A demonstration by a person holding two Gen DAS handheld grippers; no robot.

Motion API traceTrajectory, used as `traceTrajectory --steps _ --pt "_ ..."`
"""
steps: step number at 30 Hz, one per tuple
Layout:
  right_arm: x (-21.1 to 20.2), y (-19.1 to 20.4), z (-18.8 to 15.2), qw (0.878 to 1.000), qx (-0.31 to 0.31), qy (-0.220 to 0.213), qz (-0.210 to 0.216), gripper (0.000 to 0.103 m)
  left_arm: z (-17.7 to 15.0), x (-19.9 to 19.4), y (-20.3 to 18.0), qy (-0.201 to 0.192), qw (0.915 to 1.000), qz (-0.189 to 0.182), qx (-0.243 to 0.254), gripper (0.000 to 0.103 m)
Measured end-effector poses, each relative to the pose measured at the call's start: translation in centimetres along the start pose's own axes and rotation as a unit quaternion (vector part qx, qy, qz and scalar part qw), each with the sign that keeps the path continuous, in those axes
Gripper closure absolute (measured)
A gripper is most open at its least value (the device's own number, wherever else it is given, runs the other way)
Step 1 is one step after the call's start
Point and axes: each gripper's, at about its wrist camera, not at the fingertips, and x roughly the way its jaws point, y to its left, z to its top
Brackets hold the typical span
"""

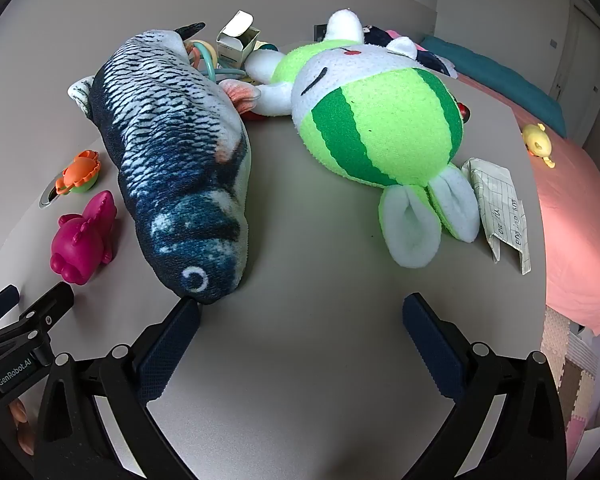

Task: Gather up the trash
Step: 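Approach the plush fish with the left tool and the green bunny with the right tool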

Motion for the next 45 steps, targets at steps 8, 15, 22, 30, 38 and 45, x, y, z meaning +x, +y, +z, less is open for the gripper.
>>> traceTrajectory --steps 8,15,22,30,38,45 --pt "0.0 0.0 0.0 1.000 0.000 0.000 0.000 0.002 0.0 0.0 0.0 0.000 1.0000 0.000 0.000 0.005" --pt "0.0 0.0 0.0 1.000 0.000 0.000 0.000 0.002 0.0 0.0 0.0 0.000 1.0000 0.000 0.000 0.005" --pt "0.0 0.0 0.0 1.000 0.000 0.000 0.000 0.002 0.0 0.0 0.0 0.000 1.0000 0.000 0.000 0.005" --pt "0.0 0.0 0.0 1.000 0.000 0.000 0.000 0.002 0.0 0.0 0.0 0.000 1.0000 0.000 0.000 0.005" --pt "0.0 0.0 0.0 1.000 0.000 0.000 0.000 0.002 0.0 0.0 -0.2 0.000 0.9999 0.009 -0.012 0.005" --pt "0.0 0.0 0.0 1.000 0.000 0.000 0.000 0.002 -1.0 -0.5 -0.7 0.000 0.9998 0.011 -0.016 0.005"
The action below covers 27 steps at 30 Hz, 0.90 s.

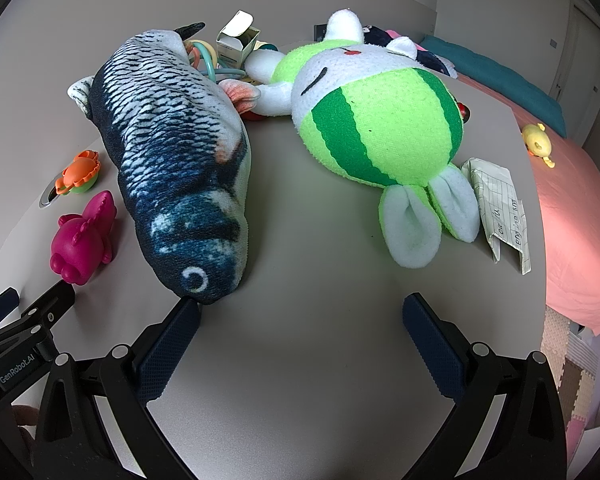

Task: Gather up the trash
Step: 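Approach the plush fish with the left tool and the green bunny with the right tool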

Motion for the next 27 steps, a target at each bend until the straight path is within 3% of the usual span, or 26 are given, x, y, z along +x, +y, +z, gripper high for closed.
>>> traceTrajectory --steps 27 --pt "-0.16 -0.17 0.02 1.000 -0.002 0.004 0.009 0.002 0.25 -0.08 0.68 0.000 0.9999 -0.010 0.008 0.005"
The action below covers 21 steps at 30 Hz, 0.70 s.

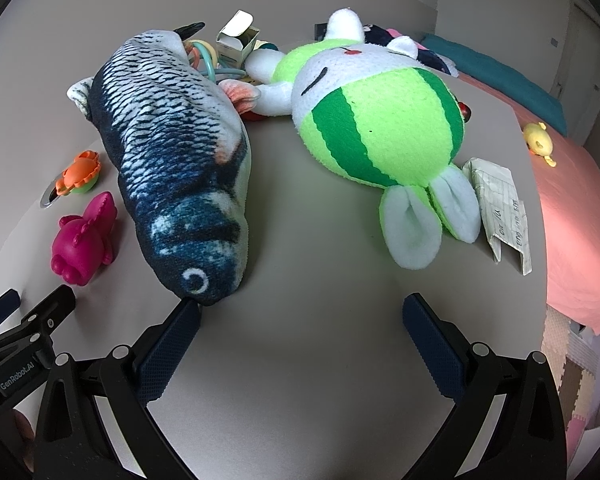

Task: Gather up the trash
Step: 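Approach the plush fish with the left tool and the green bunny with the right tool, then grasp the blue-grey plush fish with the left tool while the right tool grasps the green bunny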

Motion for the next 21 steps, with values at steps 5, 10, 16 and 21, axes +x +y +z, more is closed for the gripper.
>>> traceTrajectory --steps 5,10,16,21 --pt "-2.5 -2.1 0.0 0.997 0.009 -0.021 0.068 0.002 -1.0 -2.8 0.4 -0.032 0.9995 -0.004 0.003 0.005" --pt "-5.9 -3.9 0.8 0.990 -0.002 -0.049 0.133 0.002 -0.6 -5.2 -1.0 -0.055 0.9982 -0.009 0.022 0.005" --pt "-8.0 -3.7 3.1 0.985 -0.039 -0.083 0.144 0.002 0.4 -6.0 -2.8 -0.060 0.9974 -0.003 0.041 0.005" --pt "-7.8 -5.9 4.9 0.987 -0.021 -0.083 0.138 0.002 1.8 -7.0 -4.7 -0.065 0.9969 -0.031 0.030 0.005"
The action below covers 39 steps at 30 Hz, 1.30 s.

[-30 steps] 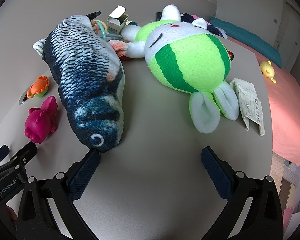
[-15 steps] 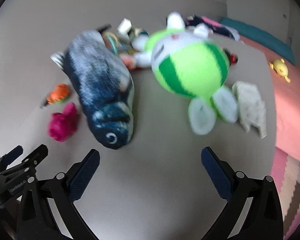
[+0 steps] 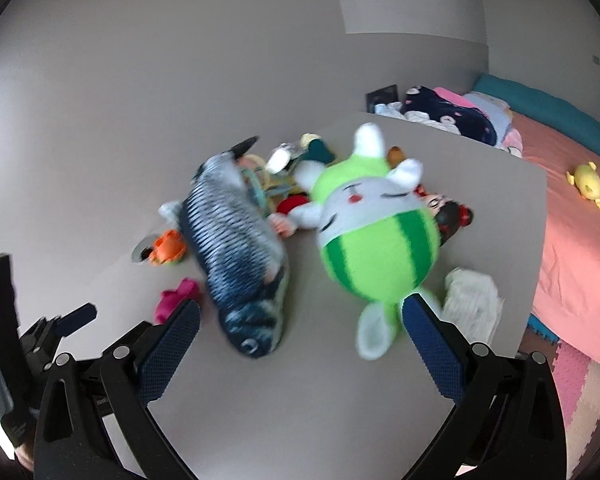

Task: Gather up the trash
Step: 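Grasp the blue-grey plush fish with the left tool while the right tool grasps the green bunny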

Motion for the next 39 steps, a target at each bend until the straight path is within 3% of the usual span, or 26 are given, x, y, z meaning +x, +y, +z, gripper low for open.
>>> traceTrajectory --steps 6,18,23,28,30,32,34,39 --pt "2.1 -2.4 2.4 1.000 0.000 0.007 -0.030 0.002 2.6 1.5 -2.8 0.007 0.9999 -0.012 0.004 0.005" --pt "9.6 -3.1 5.8 0.994 -0.052 0.075 -0.055 0.008 6.2 7.2 -6.2 0.050 0.9986 -0.017 0.000 0.005" --pt "11.7 -3.3 5.9 0.991 -0.067 0.095 -0.070 0.024 6.9 10.2 -7.1 0.073 0.9973 -0.005 0.003 0.005" --pt "11.7 -3.6 6.1 0.992 -0.059 0.092 -0.063 0.050 6.7 11.4 -7.0 0.085 0.9963 0.001 -0.012 0.006" --pt "11.2 -3.9 6.4 0.994 -0.048 0.089 -0.047 0.057 6.6 11.7 -6.8 0.088 0.9960 -0.003 -0.019 0.020" --pt "10.8 -4.5 6.7 0.995 -0.032 0.087 -0.023 0.060 6.4 11.6 -6.6 0.096 0.9948 -0.023 -0.024 0.045" --pt "10.5 -5.0 7.0 0.996 -0.011 0.084 -0.003 0.062 6.2 11.2 -6.3 0.096 0.9944 -0.034 -0.029 0.060" --pt "8.3 -5.1 7.4 0.999 0.004 0.043 0.008 0.063 6.1 8.5 -6.2 0.055 0.9983 -0.015 -0.009 0.072"
